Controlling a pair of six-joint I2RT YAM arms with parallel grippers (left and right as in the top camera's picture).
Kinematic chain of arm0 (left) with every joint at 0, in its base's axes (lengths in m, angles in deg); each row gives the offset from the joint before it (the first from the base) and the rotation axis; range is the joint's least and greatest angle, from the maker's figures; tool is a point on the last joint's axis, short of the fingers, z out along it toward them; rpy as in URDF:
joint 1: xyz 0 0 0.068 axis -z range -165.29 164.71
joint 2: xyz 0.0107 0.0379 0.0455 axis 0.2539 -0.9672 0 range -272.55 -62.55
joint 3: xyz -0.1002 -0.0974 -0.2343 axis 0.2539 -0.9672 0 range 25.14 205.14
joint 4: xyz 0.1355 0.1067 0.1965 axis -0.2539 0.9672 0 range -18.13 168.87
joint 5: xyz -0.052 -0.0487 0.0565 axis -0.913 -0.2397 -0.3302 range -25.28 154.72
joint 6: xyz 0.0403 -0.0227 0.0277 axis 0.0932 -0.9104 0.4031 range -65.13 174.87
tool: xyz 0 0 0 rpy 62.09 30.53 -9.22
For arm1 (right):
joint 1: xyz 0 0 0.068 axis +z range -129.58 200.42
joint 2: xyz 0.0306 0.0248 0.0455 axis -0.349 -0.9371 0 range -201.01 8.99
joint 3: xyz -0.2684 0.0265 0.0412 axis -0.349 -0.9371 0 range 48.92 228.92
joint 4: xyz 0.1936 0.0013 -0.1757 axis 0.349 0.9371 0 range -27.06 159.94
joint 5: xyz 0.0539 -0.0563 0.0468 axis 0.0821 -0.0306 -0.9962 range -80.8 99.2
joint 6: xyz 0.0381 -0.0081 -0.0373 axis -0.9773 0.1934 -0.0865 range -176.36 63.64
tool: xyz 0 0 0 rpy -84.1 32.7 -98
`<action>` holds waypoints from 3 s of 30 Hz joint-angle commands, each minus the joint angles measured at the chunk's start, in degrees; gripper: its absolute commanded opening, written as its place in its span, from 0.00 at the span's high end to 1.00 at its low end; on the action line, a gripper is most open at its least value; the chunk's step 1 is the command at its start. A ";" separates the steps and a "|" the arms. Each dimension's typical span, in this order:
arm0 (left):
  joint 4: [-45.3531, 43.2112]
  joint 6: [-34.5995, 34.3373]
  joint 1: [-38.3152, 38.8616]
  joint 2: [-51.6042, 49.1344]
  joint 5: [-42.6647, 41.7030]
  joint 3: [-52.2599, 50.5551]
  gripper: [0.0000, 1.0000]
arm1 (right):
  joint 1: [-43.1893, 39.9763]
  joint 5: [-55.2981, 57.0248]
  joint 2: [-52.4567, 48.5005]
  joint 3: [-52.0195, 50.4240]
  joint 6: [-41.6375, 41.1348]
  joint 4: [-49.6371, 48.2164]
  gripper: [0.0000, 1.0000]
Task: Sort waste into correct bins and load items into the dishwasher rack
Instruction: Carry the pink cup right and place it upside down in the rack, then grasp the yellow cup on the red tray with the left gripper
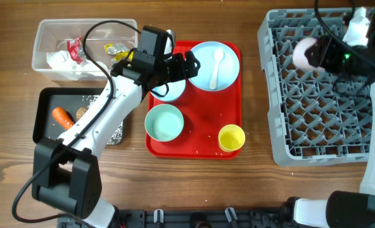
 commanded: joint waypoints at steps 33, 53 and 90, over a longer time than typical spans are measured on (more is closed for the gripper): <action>7.45 3.54 0.00 -5.40 3.76 -0.17 0.05 | -20.72 16.85 -7.06 -19.04 -7.52 8.92 0.30; 12.39 31.98 16.50 2.16 -5.73 0.00 0.02 | -11.61 4.52 6.51 -1.88 -0.31 9.62 0.01; -2.05 7.72 11.76 -4.00 -25.90 4.70 0.96 | -11.47 -35.41 6.47 -9.01 23.78 6.67 0.00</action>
